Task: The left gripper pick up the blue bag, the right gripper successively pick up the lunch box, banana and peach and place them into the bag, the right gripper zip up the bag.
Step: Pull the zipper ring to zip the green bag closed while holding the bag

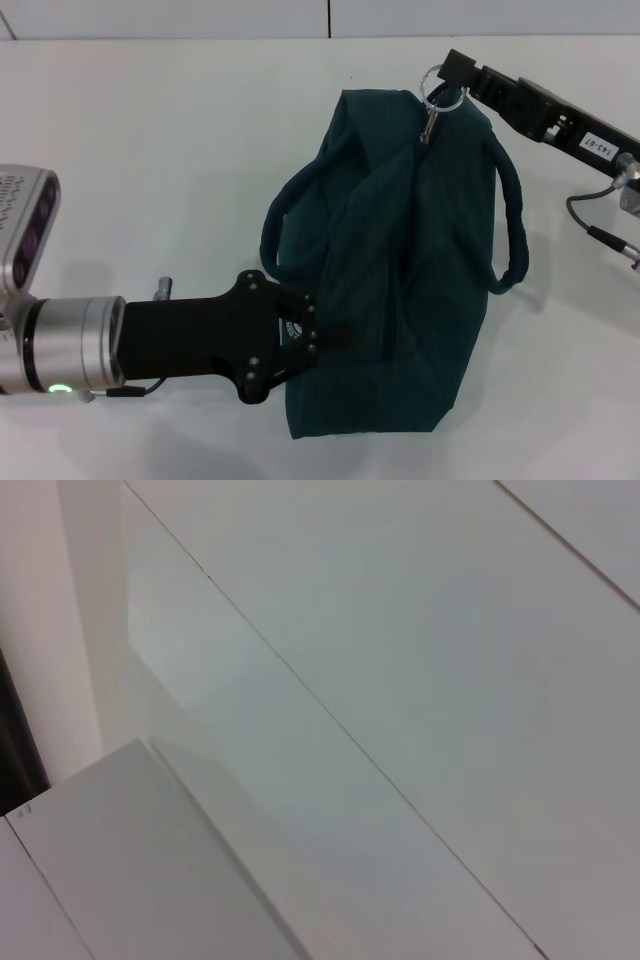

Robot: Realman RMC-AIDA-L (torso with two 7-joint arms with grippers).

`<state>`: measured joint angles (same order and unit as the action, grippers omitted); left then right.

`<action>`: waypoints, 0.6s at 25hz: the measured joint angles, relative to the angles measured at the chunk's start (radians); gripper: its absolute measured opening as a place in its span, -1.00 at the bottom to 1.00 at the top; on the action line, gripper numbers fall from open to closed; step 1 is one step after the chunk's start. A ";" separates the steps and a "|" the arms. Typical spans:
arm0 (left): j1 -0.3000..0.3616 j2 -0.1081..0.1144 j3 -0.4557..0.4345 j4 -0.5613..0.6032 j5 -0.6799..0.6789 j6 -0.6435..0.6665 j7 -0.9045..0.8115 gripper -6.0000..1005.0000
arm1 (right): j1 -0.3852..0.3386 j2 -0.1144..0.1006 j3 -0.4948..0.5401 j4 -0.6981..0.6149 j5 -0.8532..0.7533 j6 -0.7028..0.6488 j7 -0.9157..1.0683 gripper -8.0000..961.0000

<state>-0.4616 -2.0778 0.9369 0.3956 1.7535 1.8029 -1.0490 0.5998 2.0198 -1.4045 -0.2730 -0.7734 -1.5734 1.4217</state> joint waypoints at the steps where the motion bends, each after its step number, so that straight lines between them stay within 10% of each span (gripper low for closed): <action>1: 0.000 -0.001 0.000 0.000 0.000 -0.001 0.000 -0.85 | 0.000 0.000 0.000 0.000 0.000 0.000 0.001 -0.96; 15: 0.029 -0.009 -0.045 -0.003 -0.054 -0.110 -0.005 -0.85 | 0.000 0.004 -0.008 0.000 -0.002 -0.058 0.006 -0.96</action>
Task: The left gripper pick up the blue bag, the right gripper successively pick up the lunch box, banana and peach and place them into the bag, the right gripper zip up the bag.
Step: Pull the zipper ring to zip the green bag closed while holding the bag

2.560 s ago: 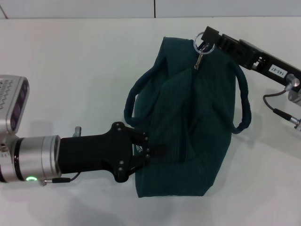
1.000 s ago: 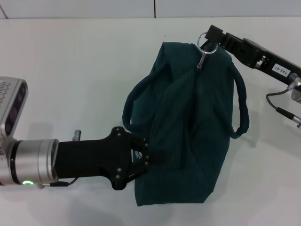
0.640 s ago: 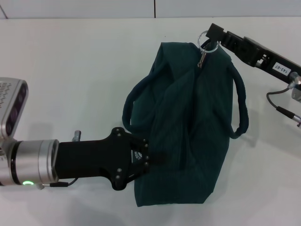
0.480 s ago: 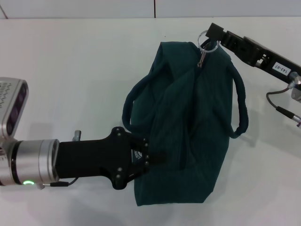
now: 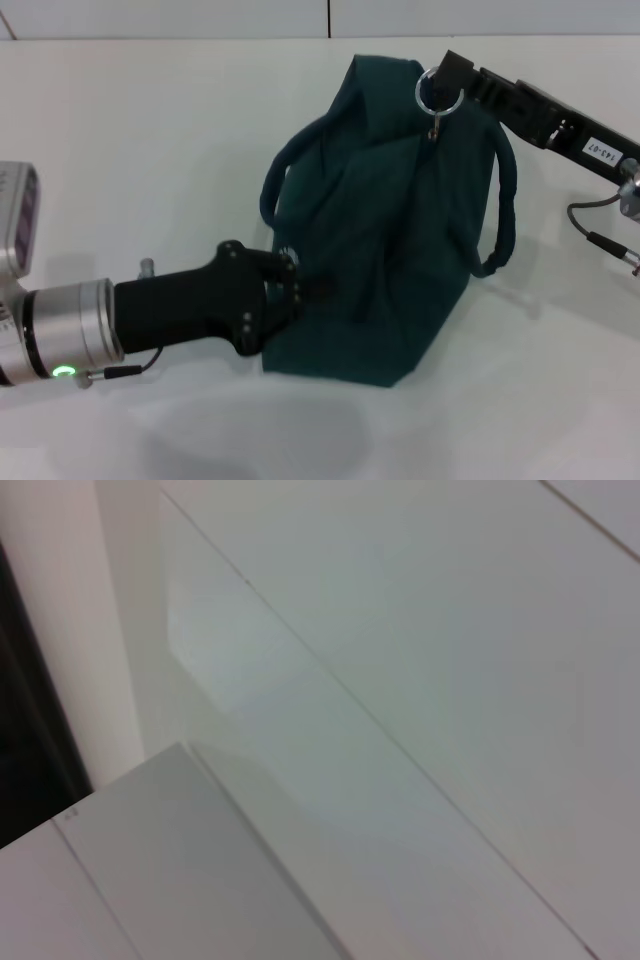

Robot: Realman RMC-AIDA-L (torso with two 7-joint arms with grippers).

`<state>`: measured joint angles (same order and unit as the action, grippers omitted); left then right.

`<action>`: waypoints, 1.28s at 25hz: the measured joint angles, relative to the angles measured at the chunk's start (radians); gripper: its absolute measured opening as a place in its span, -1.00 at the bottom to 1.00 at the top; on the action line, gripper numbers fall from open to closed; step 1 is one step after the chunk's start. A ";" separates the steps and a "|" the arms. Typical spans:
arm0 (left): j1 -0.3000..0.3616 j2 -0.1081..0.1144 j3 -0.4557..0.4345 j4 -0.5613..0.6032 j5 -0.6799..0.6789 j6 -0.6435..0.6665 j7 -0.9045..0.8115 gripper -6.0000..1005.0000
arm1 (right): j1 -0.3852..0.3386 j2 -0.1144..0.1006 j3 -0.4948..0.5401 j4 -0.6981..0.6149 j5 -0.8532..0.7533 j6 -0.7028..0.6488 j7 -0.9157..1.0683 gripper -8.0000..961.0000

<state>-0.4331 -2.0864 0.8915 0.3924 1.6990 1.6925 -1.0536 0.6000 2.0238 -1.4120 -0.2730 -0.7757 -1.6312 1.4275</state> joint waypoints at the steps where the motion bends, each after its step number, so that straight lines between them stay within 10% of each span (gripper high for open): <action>1: 0.006 0.000 0.000 -0.002 -0.017 -0.010 0.001 -0.85 | 0.001 0.000 0.000 0.000 -0.001 -0.004 0.000 -0.96; 32: 0.016 0.005 0.023 -0.010 -0.027 -0.006 0.015 -0.87 | 0.014 -0.002 -0.008 -0.009 0.003 0.097 0.000 -0.95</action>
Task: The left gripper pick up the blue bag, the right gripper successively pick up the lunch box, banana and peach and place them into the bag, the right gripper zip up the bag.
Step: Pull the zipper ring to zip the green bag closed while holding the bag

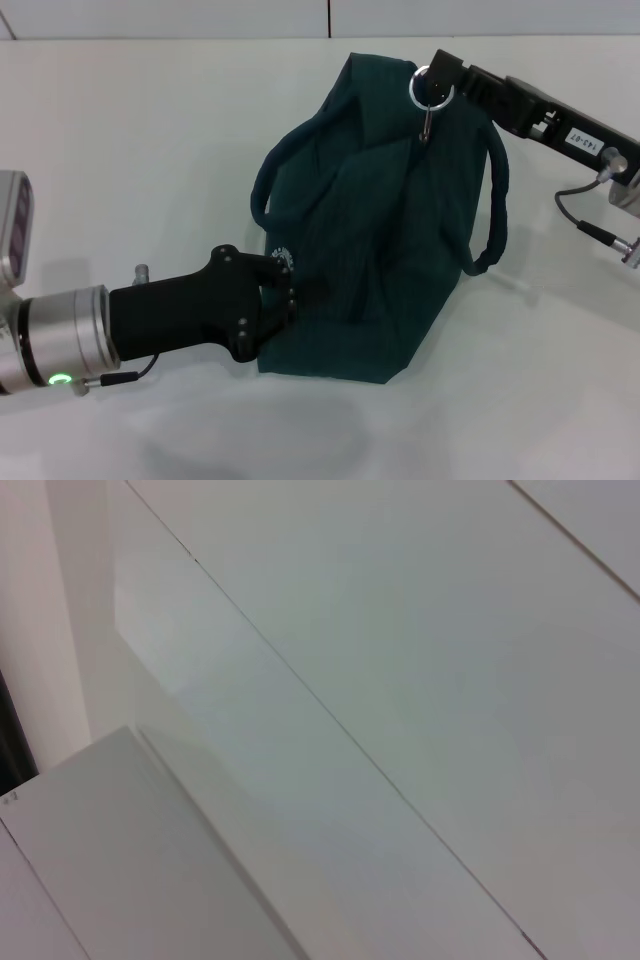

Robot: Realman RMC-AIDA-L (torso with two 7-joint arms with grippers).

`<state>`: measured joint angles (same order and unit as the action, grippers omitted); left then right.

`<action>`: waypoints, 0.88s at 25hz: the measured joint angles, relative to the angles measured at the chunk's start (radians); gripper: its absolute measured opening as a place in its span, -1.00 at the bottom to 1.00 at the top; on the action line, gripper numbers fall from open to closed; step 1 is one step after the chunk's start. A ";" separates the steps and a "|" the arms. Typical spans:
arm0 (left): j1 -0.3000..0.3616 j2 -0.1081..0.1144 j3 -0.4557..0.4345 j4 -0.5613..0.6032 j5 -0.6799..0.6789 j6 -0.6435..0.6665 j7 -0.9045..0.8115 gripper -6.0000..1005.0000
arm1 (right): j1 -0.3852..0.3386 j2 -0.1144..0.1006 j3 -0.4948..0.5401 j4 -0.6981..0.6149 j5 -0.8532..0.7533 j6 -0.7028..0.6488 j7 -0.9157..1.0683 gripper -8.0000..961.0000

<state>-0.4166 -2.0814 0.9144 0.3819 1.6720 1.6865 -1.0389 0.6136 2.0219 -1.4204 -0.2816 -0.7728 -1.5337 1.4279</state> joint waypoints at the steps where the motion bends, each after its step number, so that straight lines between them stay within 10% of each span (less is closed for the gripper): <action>1: 0.000 0.000 0.000 0.000 0.000 0.003 0.000 -0.87 | 0.000 0.000 0.000 -0.003 0.000 0.003 0.000 -0.95; 22: 0.008 -0.003 -0.054 0.001 0.012 0.019 0.003 -0.87 | -0.007 0.001 -0.007 -0.054 -0.005 -0.011 0.000 -0.94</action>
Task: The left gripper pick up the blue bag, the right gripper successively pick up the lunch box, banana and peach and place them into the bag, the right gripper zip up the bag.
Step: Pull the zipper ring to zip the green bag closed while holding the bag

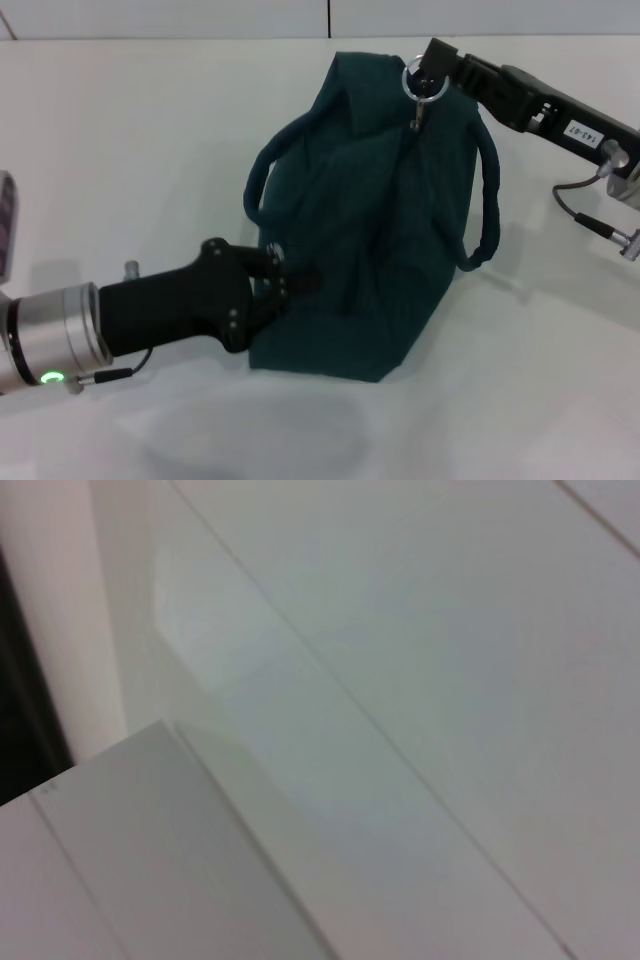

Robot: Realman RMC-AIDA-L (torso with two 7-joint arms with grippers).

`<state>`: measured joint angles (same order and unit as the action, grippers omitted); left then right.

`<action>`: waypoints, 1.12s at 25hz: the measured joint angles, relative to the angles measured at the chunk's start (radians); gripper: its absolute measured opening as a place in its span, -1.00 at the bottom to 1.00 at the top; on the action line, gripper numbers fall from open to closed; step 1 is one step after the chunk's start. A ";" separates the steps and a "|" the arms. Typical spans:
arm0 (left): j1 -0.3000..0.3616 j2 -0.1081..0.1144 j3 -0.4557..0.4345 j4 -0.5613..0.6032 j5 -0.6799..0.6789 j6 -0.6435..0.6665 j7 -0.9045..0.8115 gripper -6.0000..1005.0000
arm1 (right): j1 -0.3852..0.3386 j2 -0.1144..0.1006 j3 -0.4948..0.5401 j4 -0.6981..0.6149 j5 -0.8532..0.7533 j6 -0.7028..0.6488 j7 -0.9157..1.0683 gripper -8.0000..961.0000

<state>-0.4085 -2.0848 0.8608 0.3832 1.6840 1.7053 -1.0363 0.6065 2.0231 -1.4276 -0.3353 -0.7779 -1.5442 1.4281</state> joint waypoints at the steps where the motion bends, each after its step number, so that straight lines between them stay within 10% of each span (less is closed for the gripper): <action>1: 0.001 -0.001 -0.011 -0.001 -0.001 -0.001 0.000 -0.87 | 0.000 0.001 -0.004 -0.003 -0.002 -0.007 0.000 -0.94; 13: 0.047 -0.003 -0.022 -0.033 -0.133 0.023 0.011 -0.57 | 0.017 0.001 -0.028 -0.004 -0.003 -0.021 0.000 -0.93; 28: -0.005 0.004 -0.019 -0.012 -0.172 0.000 -0.105 0.45 | 0.033 0.003 -0.039 -0.002 -0.002 -0.011 0.002 -0.92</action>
<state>-0.4136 -2.0806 0.8420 0.3709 1.5116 1.7052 -1.1412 0.6397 2.0264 -1.4665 -0.3376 -0.7803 -1.5553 1.4297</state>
